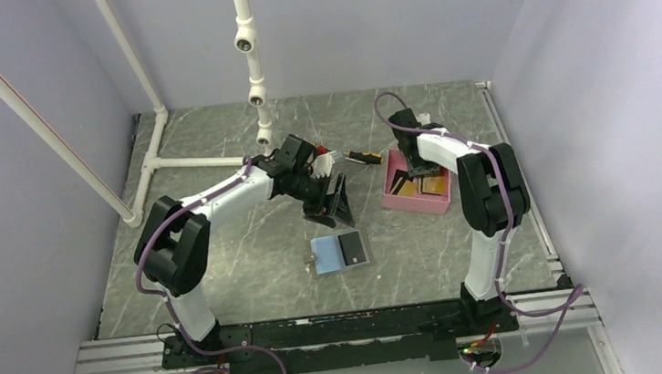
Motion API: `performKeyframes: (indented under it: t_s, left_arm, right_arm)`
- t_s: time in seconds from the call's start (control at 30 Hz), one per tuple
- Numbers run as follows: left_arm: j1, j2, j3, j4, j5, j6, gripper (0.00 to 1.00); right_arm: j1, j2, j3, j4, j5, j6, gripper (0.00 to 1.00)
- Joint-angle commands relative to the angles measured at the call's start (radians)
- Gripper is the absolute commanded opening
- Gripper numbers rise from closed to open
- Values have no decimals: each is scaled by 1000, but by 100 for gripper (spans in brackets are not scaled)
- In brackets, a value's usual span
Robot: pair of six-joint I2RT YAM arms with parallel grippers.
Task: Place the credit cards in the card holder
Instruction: Pick up the credit card from the storage box.
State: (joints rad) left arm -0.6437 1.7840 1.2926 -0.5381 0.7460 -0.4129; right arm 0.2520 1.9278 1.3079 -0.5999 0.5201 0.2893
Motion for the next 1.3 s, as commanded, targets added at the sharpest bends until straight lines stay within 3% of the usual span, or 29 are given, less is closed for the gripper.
performKeyframes:
  t_s: [0.0,1.0,1.27]
  left_arm:
    - [2,-5,29,26,40,7,81]
    - [1,-5,19,66,71,-41,82]
    - [1,-1,15,79,82,-53,82]
  right_arm:
    - [-10,-68,3,-26,69,10,35]
    - [-57,-177,-116,-89,152,133,19]
    - [-113,-250,-184,-45,57,160,18]
